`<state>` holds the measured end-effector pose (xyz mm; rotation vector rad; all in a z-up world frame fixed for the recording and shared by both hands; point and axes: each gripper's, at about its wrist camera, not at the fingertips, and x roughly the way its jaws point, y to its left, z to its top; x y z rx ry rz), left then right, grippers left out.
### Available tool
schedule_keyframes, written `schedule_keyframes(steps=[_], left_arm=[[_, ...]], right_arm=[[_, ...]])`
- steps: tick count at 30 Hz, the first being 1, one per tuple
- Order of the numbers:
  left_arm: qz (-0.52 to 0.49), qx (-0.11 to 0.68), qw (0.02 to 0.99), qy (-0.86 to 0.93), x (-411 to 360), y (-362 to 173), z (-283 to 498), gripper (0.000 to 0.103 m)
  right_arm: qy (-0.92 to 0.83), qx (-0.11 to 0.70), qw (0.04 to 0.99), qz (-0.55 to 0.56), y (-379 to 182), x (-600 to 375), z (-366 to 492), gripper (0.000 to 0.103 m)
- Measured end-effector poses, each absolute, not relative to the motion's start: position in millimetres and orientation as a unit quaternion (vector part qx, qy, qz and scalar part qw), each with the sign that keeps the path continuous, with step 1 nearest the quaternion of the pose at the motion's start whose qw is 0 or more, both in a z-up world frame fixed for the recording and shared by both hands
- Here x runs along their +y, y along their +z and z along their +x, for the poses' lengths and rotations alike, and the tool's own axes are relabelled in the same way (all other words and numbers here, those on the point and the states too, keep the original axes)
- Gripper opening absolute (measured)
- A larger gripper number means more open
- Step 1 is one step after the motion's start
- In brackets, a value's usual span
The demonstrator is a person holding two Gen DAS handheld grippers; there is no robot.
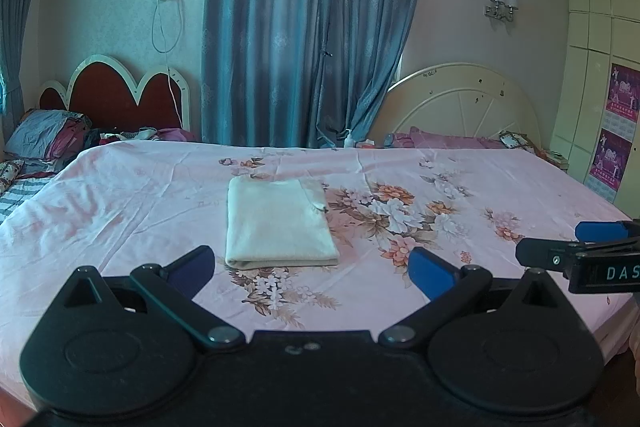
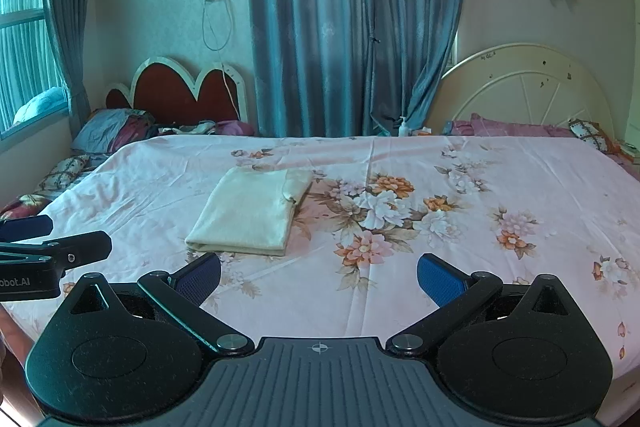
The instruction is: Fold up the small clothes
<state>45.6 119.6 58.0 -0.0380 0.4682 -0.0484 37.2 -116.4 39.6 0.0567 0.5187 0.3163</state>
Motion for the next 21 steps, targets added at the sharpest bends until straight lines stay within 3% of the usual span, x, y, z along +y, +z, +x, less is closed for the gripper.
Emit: schedule_keyframes(steps=[21], left_arm=[[-0.024, 0.229, 0.973, -0.015, 126.2, 60.2, 44.4, 0.102]], right_arm=[[0.161, 0.254, 0.954, 0.022, 39.8, -109.0, 43.6, 0.103]])
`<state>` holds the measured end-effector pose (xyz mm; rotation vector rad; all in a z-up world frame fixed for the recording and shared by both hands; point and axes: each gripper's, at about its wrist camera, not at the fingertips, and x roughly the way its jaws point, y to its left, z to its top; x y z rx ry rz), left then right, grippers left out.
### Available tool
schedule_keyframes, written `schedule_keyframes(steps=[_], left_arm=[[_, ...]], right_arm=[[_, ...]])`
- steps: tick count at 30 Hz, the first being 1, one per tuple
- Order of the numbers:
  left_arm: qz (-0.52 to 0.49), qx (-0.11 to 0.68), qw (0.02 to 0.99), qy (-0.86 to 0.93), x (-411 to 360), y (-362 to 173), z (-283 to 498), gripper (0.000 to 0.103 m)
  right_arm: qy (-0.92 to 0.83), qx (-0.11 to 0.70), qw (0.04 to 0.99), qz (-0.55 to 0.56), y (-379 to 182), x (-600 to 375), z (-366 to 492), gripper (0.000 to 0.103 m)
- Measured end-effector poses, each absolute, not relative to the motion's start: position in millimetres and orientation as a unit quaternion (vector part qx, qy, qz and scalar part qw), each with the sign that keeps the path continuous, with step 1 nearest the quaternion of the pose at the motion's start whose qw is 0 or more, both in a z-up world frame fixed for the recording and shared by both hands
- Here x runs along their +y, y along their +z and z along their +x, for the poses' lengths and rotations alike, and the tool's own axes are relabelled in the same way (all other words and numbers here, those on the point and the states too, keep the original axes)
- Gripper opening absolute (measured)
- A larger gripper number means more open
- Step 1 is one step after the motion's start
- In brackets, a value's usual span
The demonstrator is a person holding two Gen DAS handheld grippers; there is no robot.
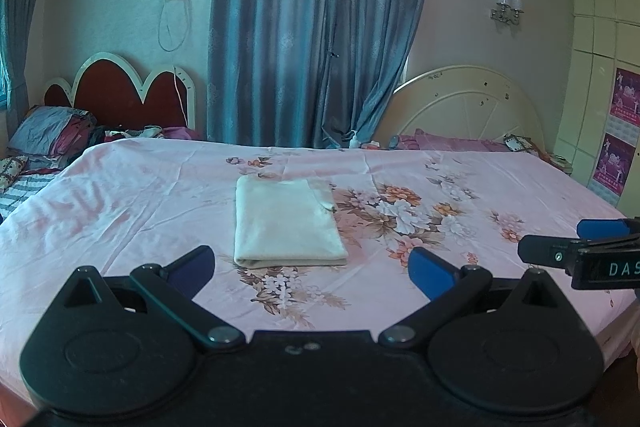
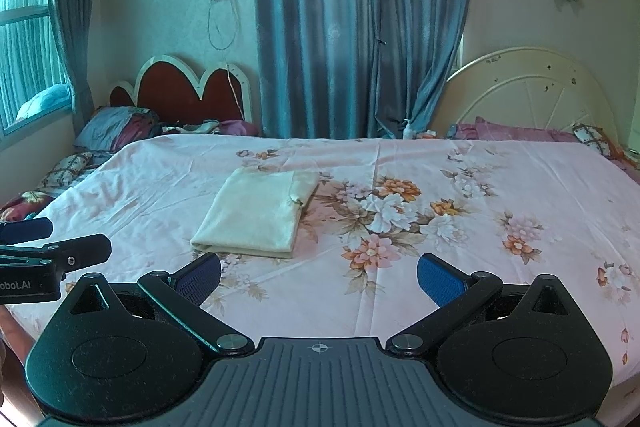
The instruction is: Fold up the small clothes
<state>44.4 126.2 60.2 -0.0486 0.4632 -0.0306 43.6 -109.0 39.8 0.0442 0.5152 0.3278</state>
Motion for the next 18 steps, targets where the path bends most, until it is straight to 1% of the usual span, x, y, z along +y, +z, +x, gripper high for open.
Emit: schedule_keyframes(steps=[18], left_arm=[[-0.018, 0.230, 0.973, -0.021, 121.9, 58.3, 45.6, 0.102]], right_arm=[[0.170, 0.253, 0.952, 0.021, 37.6, -102.9, 45.6, 0.103]])
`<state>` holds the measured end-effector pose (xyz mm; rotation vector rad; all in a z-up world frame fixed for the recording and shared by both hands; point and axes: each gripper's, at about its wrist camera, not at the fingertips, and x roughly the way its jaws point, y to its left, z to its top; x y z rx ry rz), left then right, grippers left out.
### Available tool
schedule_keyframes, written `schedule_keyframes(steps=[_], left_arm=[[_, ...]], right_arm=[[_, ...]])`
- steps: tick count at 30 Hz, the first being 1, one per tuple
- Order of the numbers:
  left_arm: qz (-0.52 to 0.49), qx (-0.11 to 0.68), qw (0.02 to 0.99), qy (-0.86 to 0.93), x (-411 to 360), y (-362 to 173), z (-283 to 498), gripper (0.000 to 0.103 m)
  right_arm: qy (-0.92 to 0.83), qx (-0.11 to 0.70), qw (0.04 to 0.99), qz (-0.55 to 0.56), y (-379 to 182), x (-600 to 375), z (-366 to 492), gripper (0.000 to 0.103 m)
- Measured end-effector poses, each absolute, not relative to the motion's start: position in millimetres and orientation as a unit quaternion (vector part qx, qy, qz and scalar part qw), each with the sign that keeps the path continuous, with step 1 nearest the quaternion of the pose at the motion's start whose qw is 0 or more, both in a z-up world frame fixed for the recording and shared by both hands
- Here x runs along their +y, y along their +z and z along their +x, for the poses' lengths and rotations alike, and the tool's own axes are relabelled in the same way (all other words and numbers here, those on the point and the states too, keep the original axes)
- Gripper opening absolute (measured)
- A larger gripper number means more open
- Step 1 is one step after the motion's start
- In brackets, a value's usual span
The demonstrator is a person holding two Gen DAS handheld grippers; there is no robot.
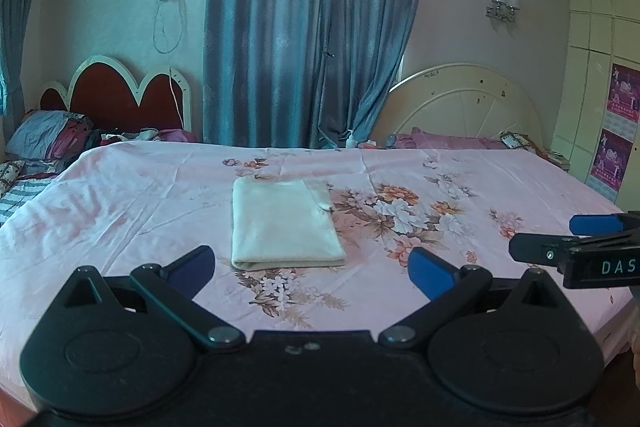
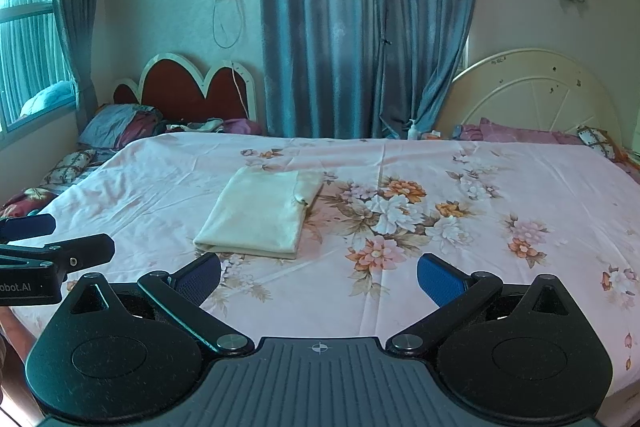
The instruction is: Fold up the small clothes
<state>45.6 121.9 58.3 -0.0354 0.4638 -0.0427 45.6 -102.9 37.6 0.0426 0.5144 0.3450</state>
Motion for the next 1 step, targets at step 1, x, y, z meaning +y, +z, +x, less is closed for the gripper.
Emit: schedule_keyframes(steps=[1], left_arm=[[-0.017, 0.231, 0.973, -0.022, 120.8, 58.4, 45.7, 0.102]], right_arm=[[0.171, 0.253, 0.952, 0.020, 37.3, -101.5, 46.4, 0.103]])
